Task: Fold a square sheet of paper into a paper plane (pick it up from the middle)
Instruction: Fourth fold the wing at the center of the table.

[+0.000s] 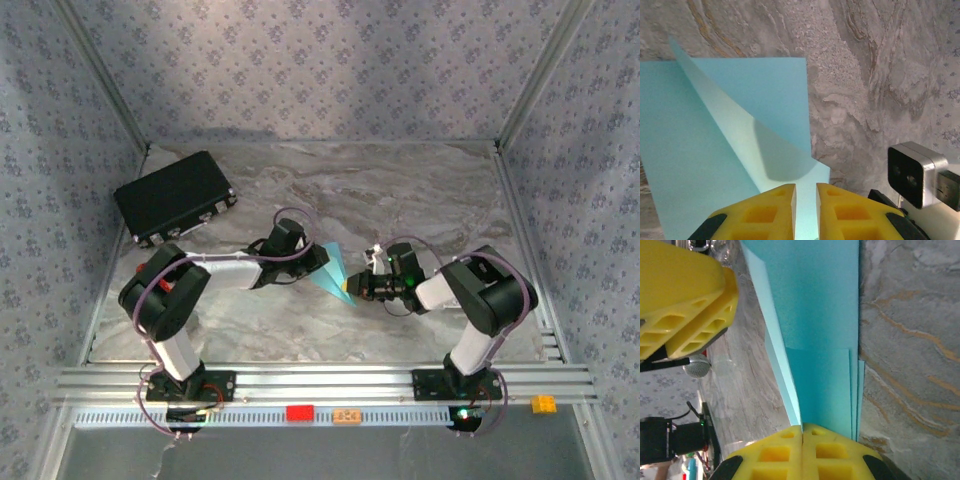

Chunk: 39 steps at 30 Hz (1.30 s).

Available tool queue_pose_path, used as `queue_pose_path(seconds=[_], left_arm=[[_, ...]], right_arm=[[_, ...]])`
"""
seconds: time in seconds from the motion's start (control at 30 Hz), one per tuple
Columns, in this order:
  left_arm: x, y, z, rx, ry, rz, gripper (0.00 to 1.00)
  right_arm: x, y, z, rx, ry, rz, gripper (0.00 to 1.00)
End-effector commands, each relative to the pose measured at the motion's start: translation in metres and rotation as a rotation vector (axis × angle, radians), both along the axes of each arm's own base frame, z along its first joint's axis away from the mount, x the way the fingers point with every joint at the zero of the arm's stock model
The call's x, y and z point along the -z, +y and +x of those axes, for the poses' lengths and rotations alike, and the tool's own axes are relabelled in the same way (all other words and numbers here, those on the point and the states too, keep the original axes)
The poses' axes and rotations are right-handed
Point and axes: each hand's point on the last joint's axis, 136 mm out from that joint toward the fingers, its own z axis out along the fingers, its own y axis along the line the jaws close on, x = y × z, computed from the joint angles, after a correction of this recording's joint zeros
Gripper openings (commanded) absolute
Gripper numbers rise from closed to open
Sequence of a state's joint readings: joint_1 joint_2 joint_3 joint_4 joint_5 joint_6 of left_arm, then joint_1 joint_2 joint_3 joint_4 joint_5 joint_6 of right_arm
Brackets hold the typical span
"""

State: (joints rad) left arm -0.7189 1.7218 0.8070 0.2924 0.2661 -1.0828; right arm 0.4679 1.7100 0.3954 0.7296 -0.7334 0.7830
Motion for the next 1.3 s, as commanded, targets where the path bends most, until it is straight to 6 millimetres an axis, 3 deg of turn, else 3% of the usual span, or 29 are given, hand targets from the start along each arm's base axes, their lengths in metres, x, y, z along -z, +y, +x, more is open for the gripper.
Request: queue_pose_path(seconds=[0.0,0.23,0.5,0.8,1.27], left_arm=[[-0.011,-0.013,0.005,0.031,-0.029,-0.041,0.18],[-0.010,-0.019,0.007,0.045,-0.040,-0.048,0.18],[0.006,-0.007,0.005,-0.006,-0.001,-0.005,0.13],[-0.004,-0.023,0.008,0.061,-0.048,-0.038,0.13],[0.009,-0.036,0.019,0.100,-0.047,0.000,0.13]], right_arm=[[-0.002,0.000,0.004,0.025,0.035,0.037,0.00],[-0.001,-0.005,0.007,0.065,0.060,0.061,0.00],[0.003,-0.009,0.007,0.086,0.079,0.061,0.00],[0.007,-0.010,0.008,0.092,0.127,0.089,0.00],[0.004,-0.013,0.010,0.093,0.181,0.134,0.00]])
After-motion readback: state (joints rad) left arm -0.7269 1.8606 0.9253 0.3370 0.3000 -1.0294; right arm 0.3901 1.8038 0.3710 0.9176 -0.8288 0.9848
